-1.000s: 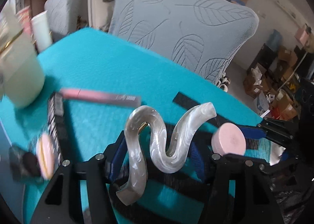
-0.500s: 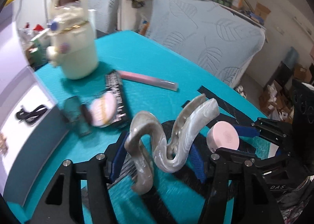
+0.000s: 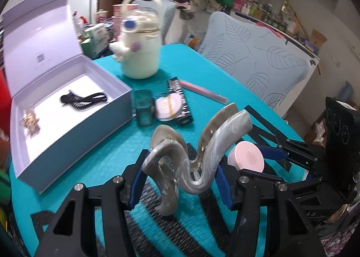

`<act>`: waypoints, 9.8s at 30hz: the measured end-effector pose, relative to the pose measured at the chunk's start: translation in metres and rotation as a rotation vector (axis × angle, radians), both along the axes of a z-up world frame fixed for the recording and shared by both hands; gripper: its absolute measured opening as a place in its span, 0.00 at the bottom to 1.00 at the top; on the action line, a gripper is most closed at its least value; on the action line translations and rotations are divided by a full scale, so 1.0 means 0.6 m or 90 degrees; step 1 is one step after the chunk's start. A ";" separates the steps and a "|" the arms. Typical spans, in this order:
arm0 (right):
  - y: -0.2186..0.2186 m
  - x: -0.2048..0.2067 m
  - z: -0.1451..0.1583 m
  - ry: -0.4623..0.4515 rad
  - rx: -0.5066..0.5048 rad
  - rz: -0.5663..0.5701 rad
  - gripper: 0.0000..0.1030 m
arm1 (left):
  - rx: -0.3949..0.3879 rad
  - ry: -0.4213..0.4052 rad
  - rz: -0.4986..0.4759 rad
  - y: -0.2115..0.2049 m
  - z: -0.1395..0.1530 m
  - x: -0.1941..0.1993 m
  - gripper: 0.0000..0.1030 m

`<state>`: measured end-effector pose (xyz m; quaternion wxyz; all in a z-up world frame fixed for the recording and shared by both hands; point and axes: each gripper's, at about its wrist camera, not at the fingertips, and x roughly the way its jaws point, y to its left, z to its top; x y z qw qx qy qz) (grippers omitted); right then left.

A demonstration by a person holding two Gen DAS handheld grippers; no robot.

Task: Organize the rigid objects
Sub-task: 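Carry the S clip and pink compact over the white gift box with both grippers, then lower into the box and open the right gripper while the left gripper releases the S clip, then withdraw both open grippers from the box back over the table, then grasp the dark square glass piece with the right gripper, then grasp the white round tin with yellow band with the left gripper while the right gripper lifts the glass piece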

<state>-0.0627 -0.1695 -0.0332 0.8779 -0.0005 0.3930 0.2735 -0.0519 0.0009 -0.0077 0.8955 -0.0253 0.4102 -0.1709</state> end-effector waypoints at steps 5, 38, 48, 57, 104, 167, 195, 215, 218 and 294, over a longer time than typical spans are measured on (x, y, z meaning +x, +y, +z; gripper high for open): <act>0.035 -0.008 0.007 -0.010 -0.004 0.034 0.50 | -0.012 -0.004 0.050 0.048 0.004 -0.026 0.53; 0.260 -0.030 0.085 -0.077 -0.020 0.256 0.50 | -0.044 -0.063 0.247 0.228 0.070 -0.143 0.53; 0.279 0.006 0.116 -0.089 -0.030 0.247 0.50 | -0.056 -0.078 0.234 0.237 0.085 -0.107 0.53; 0.292 0.047 0.136 -0.092 -0.037 0.241 0.50 | -0.055 -0.091 0.224 0.244 0.105 -0.054 0.53; 0.348 0.270 0.053 -0.052 -0.043 0.240 0.50 | 0.059 0.023 0.167 0.261 0.018 0.170 0.53; 0.305 0.243 0.061 -0.054 -0.095 0.155 0.70 | 0.057 0.061 0.236 0.275 -0.009 0.181 0.55; 0.200 0.138 0.166 -0.127 -0.087 0.053 0.78 | 0.067 -0.089 0.248 0.205 0.129 0.074 0.85; 0.111 0.046 0.177 -0.146 -0.056 0.004 0.81 | 0.060 -0.106 0.178 0.122 0.132 0.000 0.85; 0.095 0.037 0.166 -0.138 -0.050 -0.005 0.81 | 0.053 -0.096 0.171 0.112 0.120 -0.006 0.85; 0.077 0.146 0.012 -0.040 -0.076 0.114 0.46 | -0.006 0.000 0.119 0.049 -0.009 0.094 0.85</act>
